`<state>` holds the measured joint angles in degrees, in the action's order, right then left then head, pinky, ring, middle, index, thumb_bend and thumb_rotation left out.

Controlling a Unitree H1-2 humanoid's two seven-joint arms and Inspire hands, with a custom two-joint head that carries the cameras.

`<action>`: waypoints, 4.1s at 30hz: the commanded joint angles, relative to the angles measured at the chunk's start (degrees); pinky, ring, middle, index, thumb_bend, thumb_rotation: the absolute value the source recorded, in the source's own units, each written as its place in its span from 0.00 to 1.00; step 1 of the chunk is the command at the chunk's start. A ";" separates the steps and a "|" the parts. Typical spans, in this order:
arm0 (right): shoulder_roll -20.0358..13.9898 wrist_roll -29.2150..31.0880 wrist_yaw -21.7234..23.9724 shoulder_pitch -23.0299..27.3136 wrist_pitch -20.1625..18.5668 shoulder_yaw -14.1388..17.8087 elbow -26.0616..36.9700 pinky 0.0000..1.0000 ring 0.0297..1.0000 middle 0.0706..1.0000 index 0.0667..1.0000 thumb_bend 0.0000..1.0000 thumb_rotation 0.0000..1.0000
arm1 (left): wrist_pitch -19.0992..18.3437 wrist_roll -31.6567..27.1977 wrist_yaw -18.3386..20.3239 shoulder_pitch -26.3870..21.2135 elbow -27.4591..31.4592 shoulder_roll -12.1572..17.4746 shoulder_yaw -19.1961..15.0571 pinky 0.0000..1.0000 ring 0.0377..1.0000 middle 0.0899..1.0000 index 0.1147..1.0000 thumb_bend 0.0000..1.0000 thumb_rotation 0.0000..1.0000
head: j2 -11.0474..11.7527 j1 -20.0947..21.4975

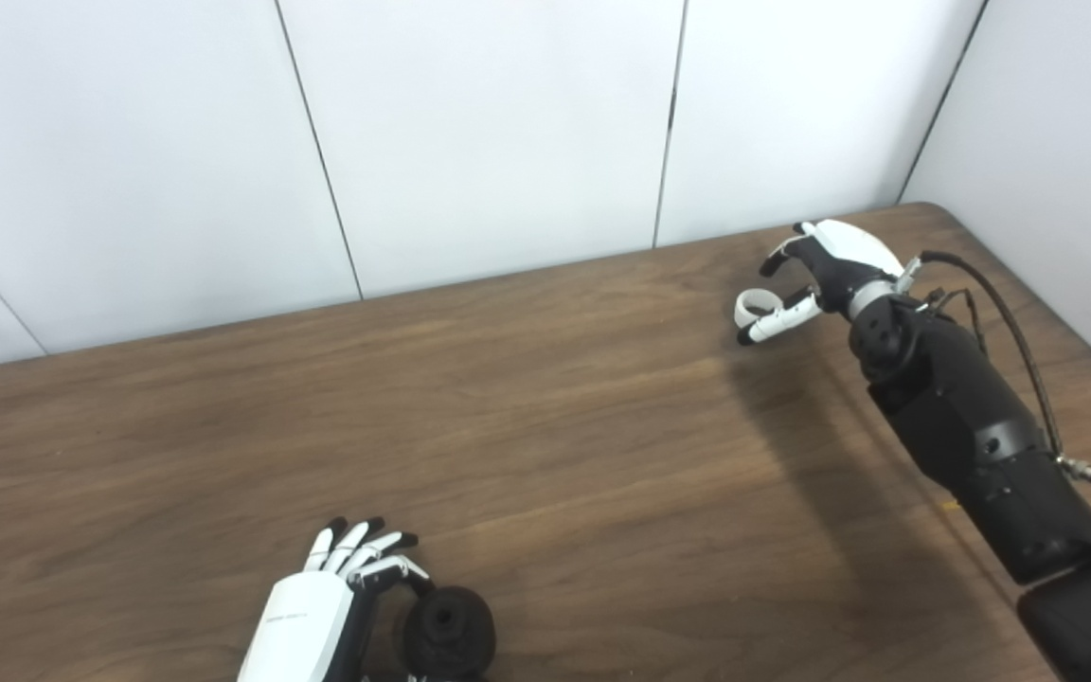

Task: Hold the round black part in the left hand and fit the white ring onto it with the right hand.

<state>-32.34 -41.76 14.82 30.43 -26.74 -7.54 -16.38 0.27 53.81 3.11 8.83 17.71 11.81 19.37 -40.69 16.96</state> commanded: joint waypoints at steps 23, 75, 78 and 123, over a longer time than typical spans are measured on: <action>-0.53 -1.95 -0.48 2.24 -0.12 -1.13 -0.63 1.00 1.00 1.00 0.67 0.87 0.31 | 0.00 1.15 0.86 0.35 1.49 0.41 -0.40 1.00 0.91 0.80 0.42 0.52 0.05 | -0.45 -0.04; -3.64 4.33 -2.71 -3.26 8.68 -1.58 13.31 1.00 1.00 0.87 0.45 0.52 0.14 | 0.04 2.23 0.92 -0.04 1.46 -0.32 -0.10 1.00 0.91 0.79 0.42 0.52 0.05 | -0.97 -1.01; -3.44 4.31 -1.35 -4.19 8.58 -1.75 18.23 1.00 1.00 0.87 0.45 0.52 0.14 | -0.21 2.47 1.12 -0.14 1.38 -0.57 0.00 1.00 0.91 0.79 0.42 0.52 0.05 | -1.03 -1.45; 9.34 2.41 25.17 -13.20 9.43 -13.47 57.97 1.00 1.00 0.85 0.44 0.52 0.14 | -4.72 8.14 0.64 -3.16 -1.89 -7.23 4.53 1.00 0.92 0.79 0.42 0.52 0.05 | -5.88 -18.53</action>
<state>-23.46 -39.44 40.39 15.64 -19.26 -21.21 39.72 -4.03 61.00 4.29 6.50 15.96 5.04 23.62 -46.49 -1.49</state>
